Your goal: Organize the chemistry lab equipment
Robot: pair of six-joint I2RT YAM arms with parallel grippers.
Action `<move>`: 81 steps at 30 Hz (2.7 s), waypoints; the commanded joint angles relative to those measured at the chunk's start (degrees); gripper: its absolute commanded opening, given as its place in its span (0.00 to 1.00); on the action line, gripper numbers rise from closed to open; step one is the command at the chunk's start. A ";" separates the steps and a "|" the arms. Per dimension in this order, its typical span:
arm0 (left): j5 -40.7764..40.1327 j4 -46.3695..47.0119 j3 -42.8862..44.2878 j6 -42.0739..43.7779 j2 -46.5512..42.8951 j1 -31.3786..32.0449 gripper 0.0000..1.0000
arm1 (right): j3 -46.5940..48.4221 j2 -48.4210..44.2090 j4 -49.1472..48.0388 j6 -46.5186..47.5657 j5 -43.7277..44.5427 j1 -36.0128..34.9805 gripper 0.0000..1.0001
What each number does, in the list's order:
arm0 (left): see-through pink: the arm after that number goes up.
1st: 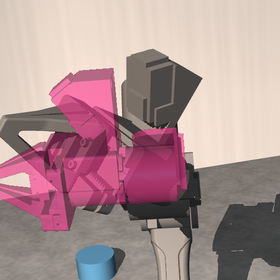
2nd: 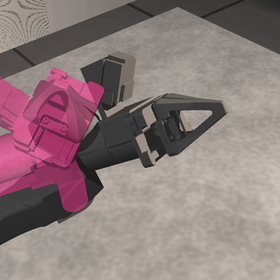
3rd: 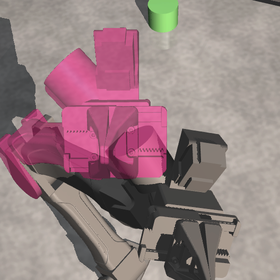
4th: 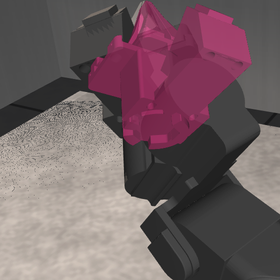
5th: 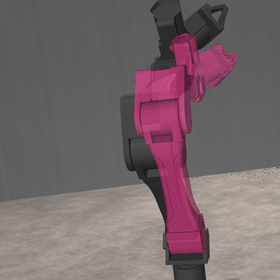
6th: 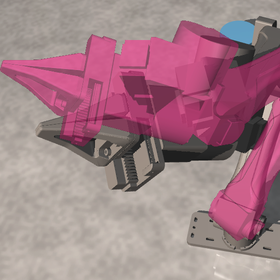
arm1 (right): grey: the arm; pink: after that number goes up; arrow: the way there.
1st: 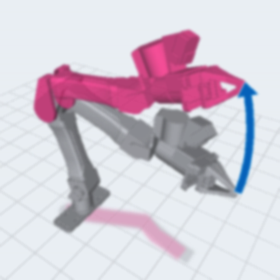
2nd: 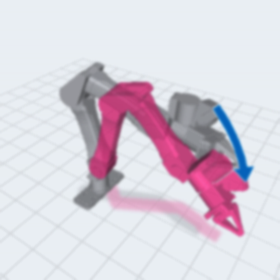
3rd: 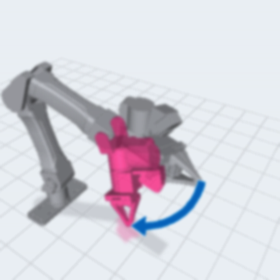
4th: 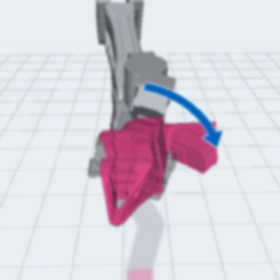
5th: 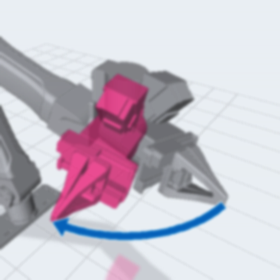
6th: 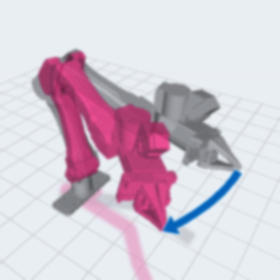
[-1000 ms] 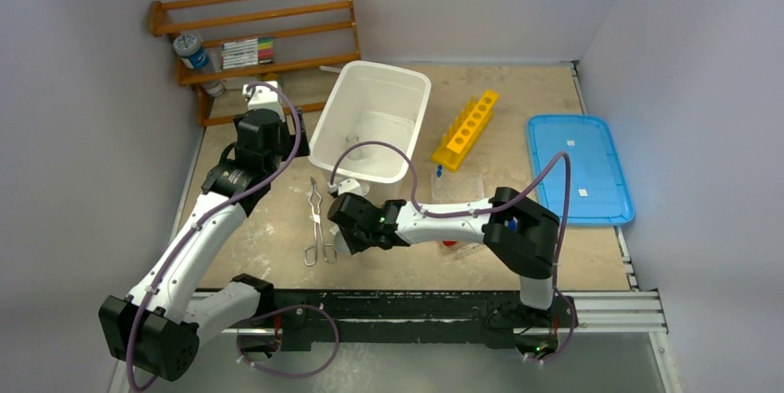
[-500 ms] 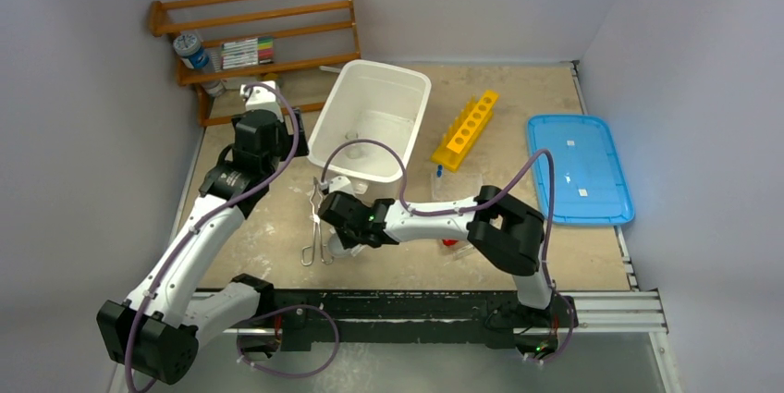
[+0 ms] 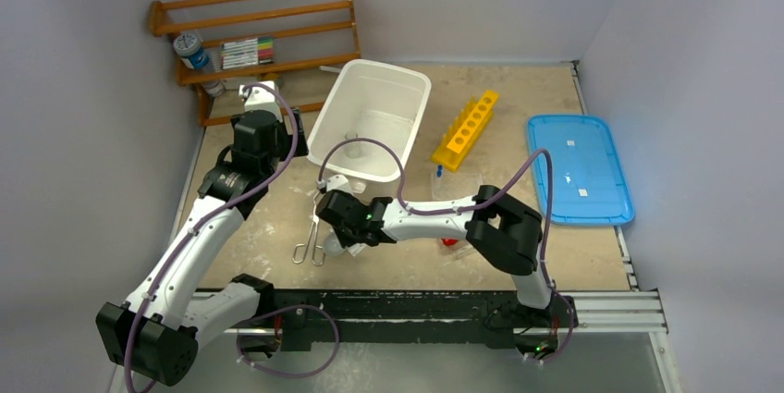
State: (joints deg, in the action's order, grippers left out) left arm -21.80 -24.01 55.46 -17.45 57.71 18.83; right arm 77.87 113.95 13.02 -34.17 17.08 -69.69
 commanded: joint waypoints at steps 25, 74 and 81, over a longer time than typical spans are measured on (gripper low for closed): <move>-7.58 -0.08 0.77 -4.20 -0.28 -1.61 0.79 | 8.68 -11.42 8.08 10.84 1.65 0.17 0.00; -6.94 4.32 -0.85 -3.11 4.15 -8.02 0.78 | 56.34 22.99 11.44 37.21 -9.88 33.97 0.00; -6.76 4.40 -0.93 -2.72 4.06 -8.02 0.78 | 53.21 23.17 9.85 35.14 -12.84 33.83 0.00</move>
State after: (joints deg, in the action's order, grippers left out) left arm -28.32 -22.11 54.48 -21.41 62.11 11.27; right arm 132.84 138.87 25.56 1.89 7.49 -35.62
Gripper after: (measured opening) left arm 0.779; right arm 0.016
